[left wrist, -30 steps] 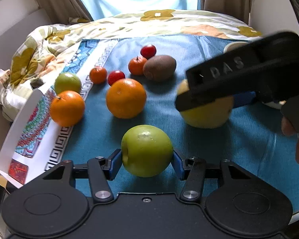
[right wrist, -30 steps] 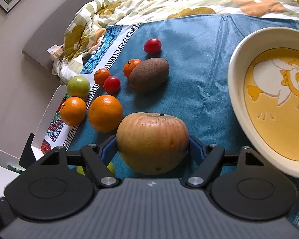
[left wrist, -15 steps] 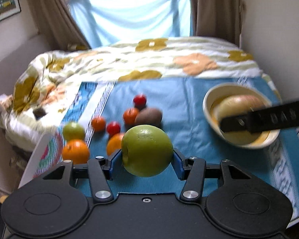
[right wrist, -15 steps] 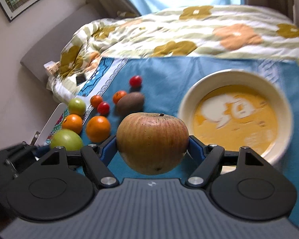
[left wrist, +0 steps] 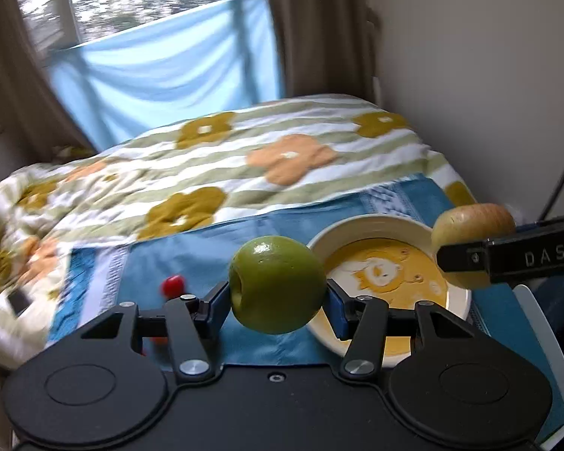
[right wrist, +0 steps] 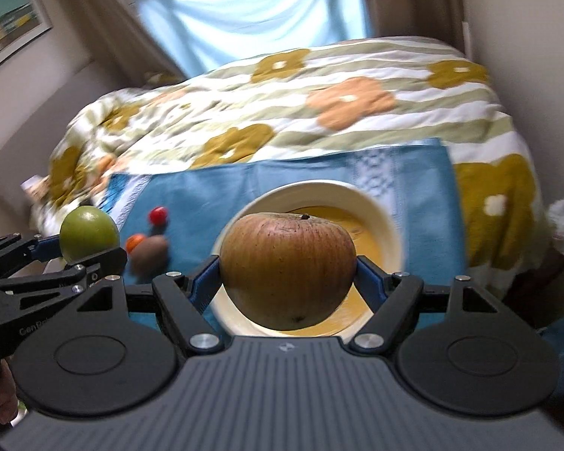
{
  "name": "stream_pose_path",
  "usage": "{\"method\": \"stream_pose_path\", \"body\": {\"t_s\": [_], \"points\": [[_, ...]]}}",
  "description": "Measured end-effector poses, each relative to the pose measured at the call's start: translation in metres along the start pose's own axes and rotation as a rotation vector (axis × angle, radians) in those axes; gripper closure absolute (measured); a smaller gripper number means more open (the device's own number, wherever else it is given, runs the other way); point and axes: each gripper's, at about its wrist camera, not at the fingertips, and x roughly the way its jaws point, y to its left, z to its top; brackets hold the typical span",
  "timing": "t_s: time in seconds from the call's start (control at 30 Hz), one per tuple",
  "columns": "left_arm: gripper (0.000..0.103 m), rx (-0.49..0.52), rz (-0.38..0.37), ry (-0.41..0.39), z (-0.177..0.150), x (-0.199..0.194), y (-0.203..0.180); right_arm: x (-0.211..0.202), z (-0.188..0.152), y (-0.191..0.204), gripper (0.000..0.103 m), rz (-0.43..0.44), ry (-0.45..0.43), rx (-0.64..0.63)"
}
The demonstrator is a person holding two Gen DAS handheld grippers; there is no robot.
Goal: Organize fruits
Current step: 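Carry the green apple and large apple with both tools over the cream bowl, then open both tools to drop the apples into the bowl and withdraw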
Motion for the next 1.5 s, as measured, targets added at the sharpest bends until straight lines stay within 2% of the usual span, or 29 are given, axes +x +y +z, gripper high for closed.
{"method": "stream_pose_path", "body": {"t_s": [0.23, 0.5, 0.67, 0.83, 0.87, 0.93, 0.97, 1.0, 1.07, 1.3, 1.5], "points": [[0.046, 0.109, -0.095, 0.038, 0.018, 0.059, -0.022, 0.019, 0.013, -0.031, 0.012, -0.082, -0.011, 0.112], [0.046, 0.276, -0.152, 0.087, 0.021, 0.121, -0.054, 0.037, 0.019, -0.048, 0.012, -0.175, -0.001, 0.175], [0.046, 0.373, -0.164, 0.103, 0.019, 0.145, -0.07, 0.038, 0.021, -0.062, 0.012, -0.221, -0.003, 0.225], [0.045, 0.408, -0.168, 0.114, 0.02, 0.159, -0.077, 0.038, 0.019, -0.07, 0.012, -0.25, -0.003, 0.261], [0.044, 0.405, -0.171, 0.118, 0.02, 0.16, -0.077, 0.039, 0.019, -0.072, 0.012, -0.252, -0.001, 0.268], [0.027, 0.418, -0.176, 0.099, 0.023, 0.157, -0.077, 0.039, 0.018, -0.073, 0.012, -0.252, 0.0, 0.285], [0.014, 0.425, -0.177, 0.09, 0.025, 0.155, -0.077, 0.039, 0.018, -0.074, 0.012, -0.25, 0.0, 0.293], [0.01, 0.425, -0.182, 0.082, 0.026, 0.153, -0.076, 0.039, 0.019, -0.074, 0.012, -0.249, -0.001, 0.298], [0.01, 0.409, -0.201, 0.085, 0.029, 0.147, -0.069, 0.038, 0.02, -0.074, 0.012, -0.247, -0.003, 0.298], [0.01, 0.258, -0.19, 0.136, 0.028, 0.133, -0.027, 0.043, 0.025, -0.063, 0.012, -0.227, 0.005, 0.188], [0.01, 0.187, -0.138, 0.16, 0.014, 0.118, -0.003, 0.073, 0.016, -0.023, 0.012, -0.193, 0.052, -0.149]]}}
